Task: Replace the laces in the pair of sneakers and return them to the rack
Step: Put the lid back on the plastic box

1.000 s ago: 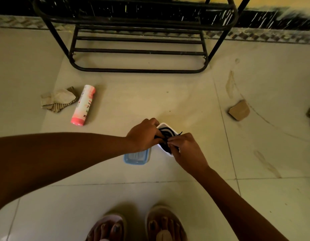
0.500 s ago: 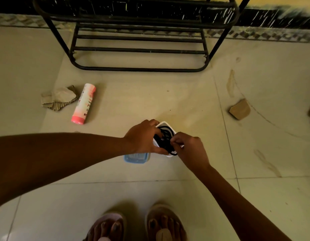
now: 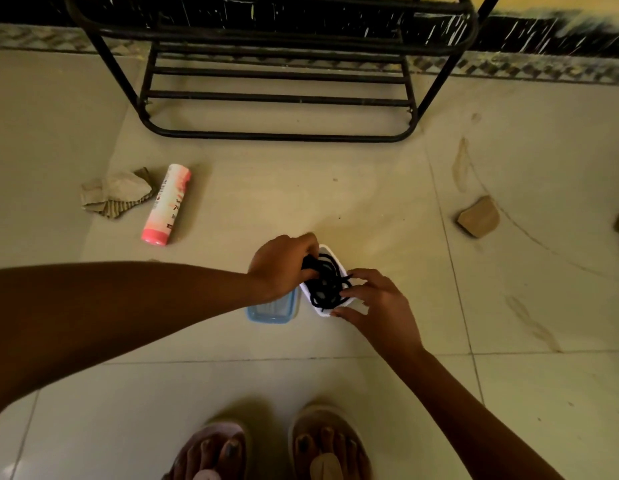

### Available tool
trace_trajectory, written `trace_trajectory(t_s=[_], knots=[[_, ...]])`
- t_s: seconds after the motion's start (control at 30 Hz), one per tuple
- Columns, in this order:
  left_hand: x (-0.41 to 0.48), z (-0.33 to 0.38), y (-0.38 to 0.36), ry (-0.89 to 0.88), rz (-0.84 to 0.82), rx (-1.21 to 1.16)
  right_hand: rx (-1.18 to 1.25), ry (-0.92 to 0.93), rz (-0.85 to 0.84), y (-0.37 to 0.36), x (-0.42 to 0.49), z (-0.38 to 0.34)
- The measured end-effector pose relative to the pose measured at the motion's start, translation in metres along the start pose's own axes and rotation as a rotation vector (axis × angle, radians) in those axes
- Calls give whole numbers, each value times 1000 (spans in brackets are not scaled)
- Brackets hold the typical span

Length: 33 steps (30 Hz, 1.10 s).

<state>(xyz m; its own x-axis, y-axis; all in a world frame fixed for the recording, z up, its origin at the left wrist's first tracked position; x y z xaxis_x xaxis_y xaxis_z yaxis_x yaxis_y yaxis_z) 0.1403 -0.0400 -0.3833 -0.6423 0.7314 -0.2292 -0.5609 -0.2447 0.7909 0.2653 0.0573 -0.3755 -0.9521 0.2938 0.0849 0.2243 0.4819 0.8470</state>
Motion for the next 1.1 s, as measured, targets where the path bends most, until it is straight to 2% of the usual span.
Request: trace_trajectory(t_s=[0.17,0.23,0.43,0.53,0.63,0.7,0.77,0.9,1.1], knots=[[-2,-6,4,44,-10,-84,-15,-15,100,4,2,-4],[-4,-8,1,69,-22,-117,-74,41,119,2,3,-14],[-5,-7,-4,104,-34,-143,-97,100,9,-18,-4,-38],[-6,-7,-2,94,-22,-158,-60,124,21,-15,-6,-39],[-7,-7,-1,93,-10,-167,8,69,22,-10,-9,-37],[-7,-6,-1,91,-7,-171,-87,43,8,-11,-9,-37],[-7,-6,0,93,-9,-164,-209,104,16,-15,-9,-43],[-7,-6,1,95,-19,-138,-281,210,123,-12,-10,-51],[-8,-9,7,83,21,-107,-358,99,160,-6,-3,-29]])
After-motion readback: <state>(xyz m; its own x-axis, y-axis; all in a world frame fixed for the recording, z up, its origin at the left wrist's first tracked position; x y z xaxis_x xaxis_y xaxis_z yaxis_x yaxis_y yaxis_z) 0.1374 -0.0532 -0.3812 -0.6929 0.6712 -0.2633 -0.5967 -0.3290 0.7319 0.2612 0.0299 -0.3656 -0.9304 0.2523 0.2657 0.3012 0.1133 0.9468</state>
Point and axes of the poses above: each hand's wrist, its own x-axis towards the middle knuckle, its own y-axis out of the back of the hand, z = x × y, the point moved 8 cm from there along x, towards the middle knuckle, and after that the axes turned 2 degrees about -x, right-handed, at the moved point
